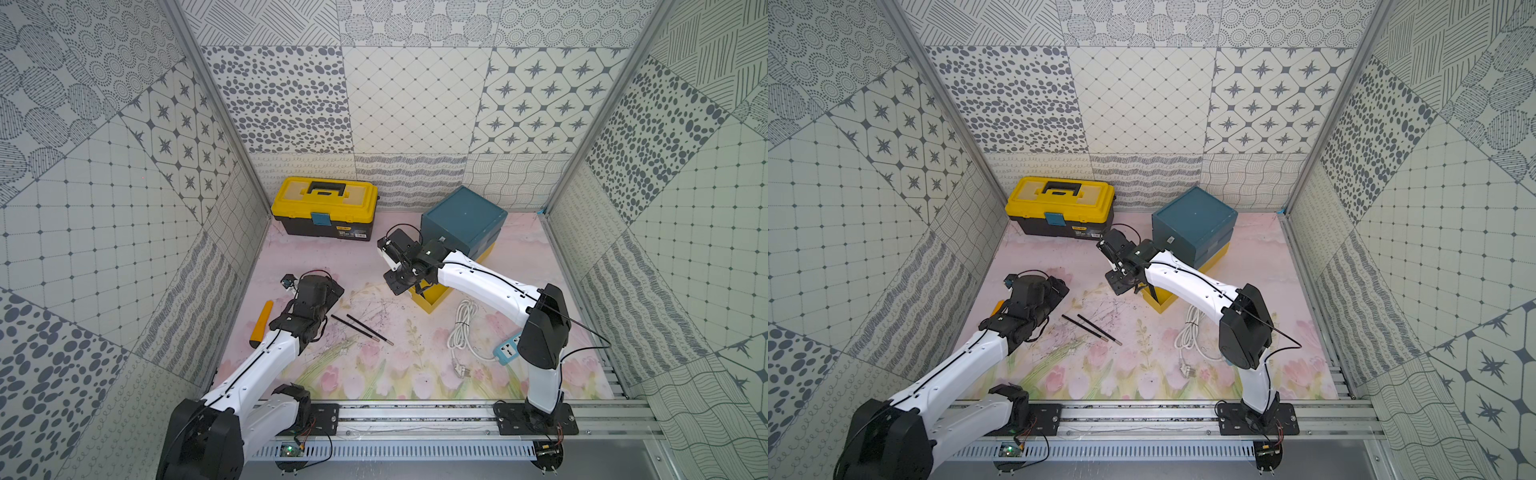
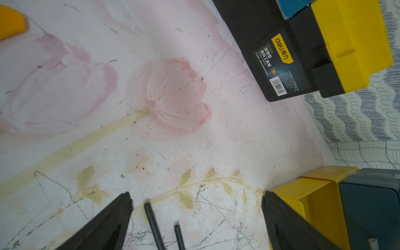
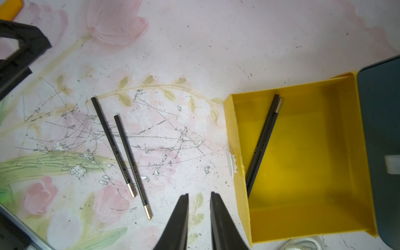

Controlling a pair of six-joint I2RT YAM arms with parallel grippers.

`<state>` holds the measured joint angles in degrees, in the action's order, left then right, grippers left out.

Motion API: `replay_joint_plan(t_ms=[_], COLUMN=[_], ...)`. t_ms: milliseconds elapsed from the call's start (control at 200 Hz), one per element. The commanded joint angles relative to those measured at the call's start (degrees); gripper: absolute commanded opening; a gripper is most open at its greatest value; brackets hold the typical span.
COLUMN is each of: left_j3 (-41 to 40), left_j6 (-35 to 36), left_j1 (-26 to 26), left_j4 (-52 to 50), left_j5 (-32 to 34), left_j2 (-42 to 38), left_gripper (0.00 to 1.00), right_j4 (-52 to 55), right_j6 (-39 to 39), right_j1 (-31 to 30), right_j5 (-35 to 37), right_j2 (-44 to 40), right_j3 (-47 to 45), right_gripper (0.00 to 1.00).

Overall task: Please place the pencils in the drawer according to their color
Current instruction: Pick up the pencil from the center of the board.

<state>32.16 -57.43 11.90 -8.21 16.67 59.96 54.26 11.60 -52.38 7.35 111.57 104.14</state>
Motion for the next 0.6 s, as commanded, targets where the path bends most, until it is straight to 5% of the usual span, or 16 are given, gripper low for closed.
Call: replay_joint_plan(t_ms=[0,595], left_j3=[-0.13,-2.22], left_j6=[-0.26,-3.78], left_j1=[-0.16,-1.04], left_j4=[0.15,0.22], left_j5=[0.80,0.83], left_j2=[0.06,0.90], left_gripper=[0.99,0.99], right_j4=[-0.37,-0.94], right_j6=[0.64,-0.30], right_j1=[-1.61,-9.49], right_j5=[-0.81,-1.26], right_j2=[2.79,10.92], right_j3=[1.62,1.70], right_gripper=[0.25,0.23])
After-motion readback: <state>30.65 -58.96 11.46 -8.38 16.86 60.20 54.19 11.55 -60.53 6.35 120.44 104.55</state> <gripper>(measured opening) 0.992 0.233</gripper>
